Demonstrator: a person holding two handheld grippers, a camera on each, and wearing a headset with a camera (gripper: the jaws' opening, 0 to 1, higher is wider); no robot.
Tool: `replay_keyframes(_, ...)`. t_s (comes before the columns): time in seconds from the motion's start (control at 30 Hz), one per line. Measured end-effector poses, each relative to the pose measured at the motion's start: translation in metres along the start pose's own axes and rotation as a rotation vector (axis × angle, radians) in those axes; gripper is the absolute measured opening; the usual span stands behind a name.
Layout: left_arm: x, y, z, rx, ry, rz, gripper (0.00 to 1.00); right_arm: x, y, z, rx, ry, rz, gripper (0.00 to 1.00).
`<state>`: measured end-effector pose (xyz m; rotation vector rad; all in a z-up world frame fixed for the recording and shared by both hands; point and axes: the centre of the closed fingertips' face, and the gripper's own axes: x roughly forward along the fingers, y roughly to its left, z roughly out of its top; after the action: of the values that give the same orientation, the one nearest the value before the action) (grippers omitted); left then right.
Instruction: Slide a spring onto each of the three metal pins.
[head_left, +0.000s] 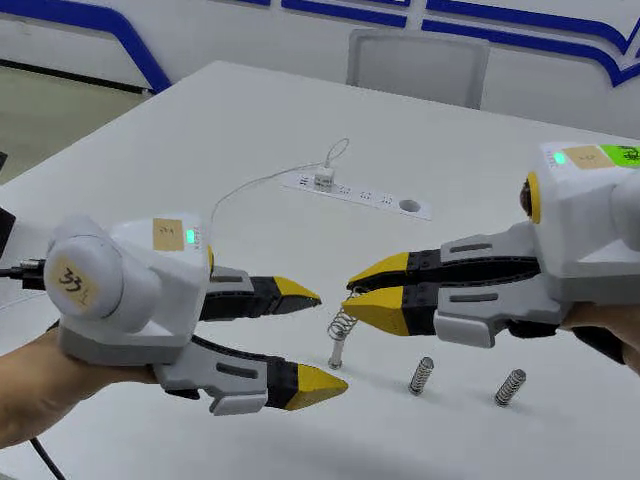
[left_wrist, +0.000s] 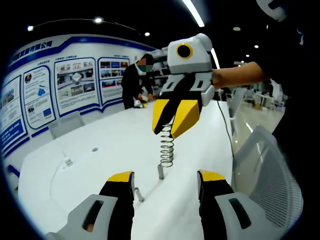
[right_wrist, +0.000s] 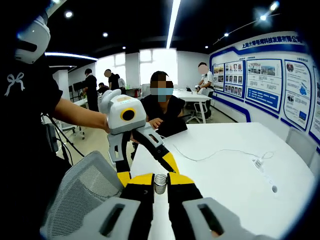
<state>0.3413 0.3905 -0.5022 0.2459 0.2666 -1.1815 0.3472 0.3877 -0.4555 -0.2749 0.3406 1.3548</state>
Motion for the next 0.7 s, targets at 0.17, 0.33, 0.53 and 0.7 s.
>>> replay_keyframes(0.17,-0.011,0.014,0.001,-0.019,-0.014,0.043,0.60,0.002,-0.022,-0.005,0.010,0.017,-0.053,0.10)
replay_keyframes(0.33,-0.019,0.022,-0.004,-0.034,-0.010,0.063,0.66,0.010,-0.043,-0.014,0.023,0.029,-0.104,0.10)
replay_keyframes(0.53,-0.021,0.024,-0.012,-0.046,0.007,0.062,0.73,0.020,-0.062,-0.032,0.048,0.062,-0.142,0.10)
replay_keyframes(0.7,-0.021,0.032,-0.016,-0.070,0.001,0.081,0.78,0.030,-0.071,-0.047,0.044,0.083,-0.170,0.10)
